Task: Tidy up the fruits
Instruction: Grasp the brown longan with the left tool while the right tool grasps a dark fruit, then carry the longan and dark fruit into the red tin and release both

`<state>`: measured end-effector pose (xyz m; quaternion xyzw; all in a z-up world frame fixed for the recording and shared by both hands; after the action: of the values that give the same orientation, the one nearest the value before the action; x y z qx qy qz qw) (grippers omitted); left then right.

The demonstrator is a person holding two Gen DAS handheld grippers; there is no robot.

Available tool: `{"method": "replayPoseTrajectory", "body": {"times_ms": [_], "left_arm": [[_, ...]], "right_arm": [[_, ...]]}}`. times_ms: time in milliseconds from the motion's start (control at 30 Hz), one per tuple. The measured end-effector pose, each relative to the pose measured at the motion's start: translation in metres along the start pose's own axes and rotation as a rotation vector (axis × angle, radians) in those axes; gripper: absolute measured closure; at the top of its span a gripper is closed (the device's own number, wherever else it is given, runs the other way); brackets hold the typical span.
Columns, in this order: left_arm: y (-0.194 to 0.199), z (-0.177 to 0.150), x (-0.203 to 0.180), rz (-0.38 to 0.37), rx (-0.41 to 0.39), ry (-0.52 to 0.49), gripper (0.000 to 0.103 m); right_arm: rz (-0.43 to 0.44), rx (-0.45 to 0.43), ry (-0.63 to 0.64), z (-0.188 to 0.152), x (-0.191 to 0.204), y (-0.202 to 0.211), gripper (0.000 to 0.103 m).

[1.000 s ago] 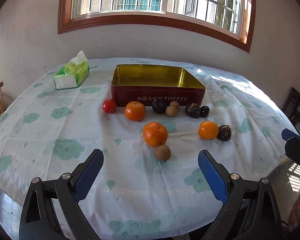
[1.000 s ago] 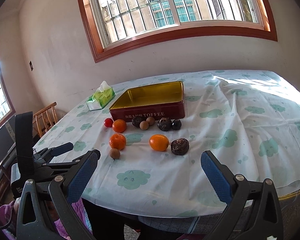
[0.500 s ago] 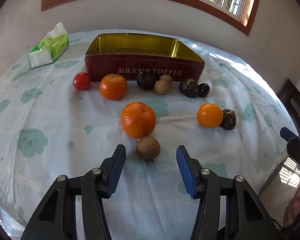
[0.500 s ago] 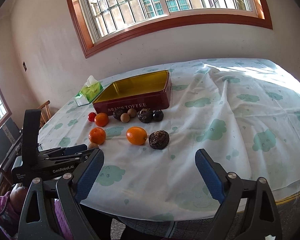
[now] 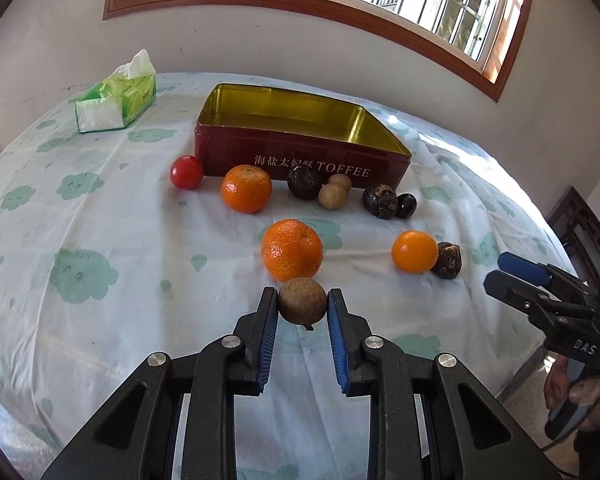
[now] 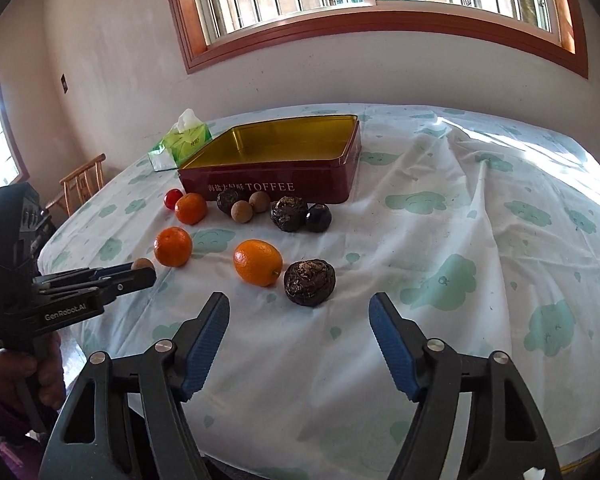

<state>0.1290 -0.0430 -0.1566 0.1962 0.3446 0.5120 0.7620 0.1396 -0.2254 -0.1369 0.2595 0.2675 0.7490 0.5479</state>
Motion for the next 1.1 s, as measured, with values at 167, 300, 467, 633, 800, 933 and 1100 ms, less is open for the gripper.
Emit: {"method": "replayPoseTrajectory", "body": {"times_ms": [167, 300, 467, 633, 800, 933, 1100], "left_arm": [[0.018, 0.005, -0.003, 0.001, -0.029, -0.014, 0.077], [0.022, 0.007, -0.005, 0.000, -0.032, -0.021, 0.077], [0.022, 0.007, -0.006, 0.001, -0.030, -0.025, 0.077], [0.025, 0.012, -0.007, 0.012, -0.040, -0.036, 0.077], [0.031, 0.022, -0.008, 0.027, -0.061, -0.050, 0.077], [0.037, 0.033, -0.010, 0.047, -0.086, -0.079, 0.077], [0.046, 0.054, -0.010, 0.075, -0.121, -0.106, 0.077]], "right_arm": [[-0.020, 0.050, 0.096, 0.004, 0.003, -0.026, 0.043], [-0.030, 0.089, 0.163, 0.003, 0.004, -0.041, 0.048], [-0.024, 0.120, 0.196, 0.000, 0.005, -0.054, 0.068], [0.016, 0.085, 0.119, 0.002, 0.005, -0.032, 0.069], [0.044, -0.017, 0.091, 0.009, 0.011, 0.010, 0.069], [0.053, -0.063, 0.112, 0.022, 0.020, 0.032, 0.069], [0.080, -0.109, 0.131, 0.048, 0.034, 0.043, 0.069]]}}
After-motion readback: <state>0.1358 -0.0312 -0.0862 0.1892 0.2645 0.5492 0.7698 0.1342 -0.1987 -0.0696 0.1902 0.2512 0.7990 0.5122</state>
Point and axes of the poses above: each gripper's, at about its wrist camera, not at the fingertips, and y roughly against the way its jaws point, x to its left, z to its top, the point moved 9 cm from there along -y, roughly the way its jaws point, and after that the axes turned 7 degrees about -z, right-handed, at the moved point
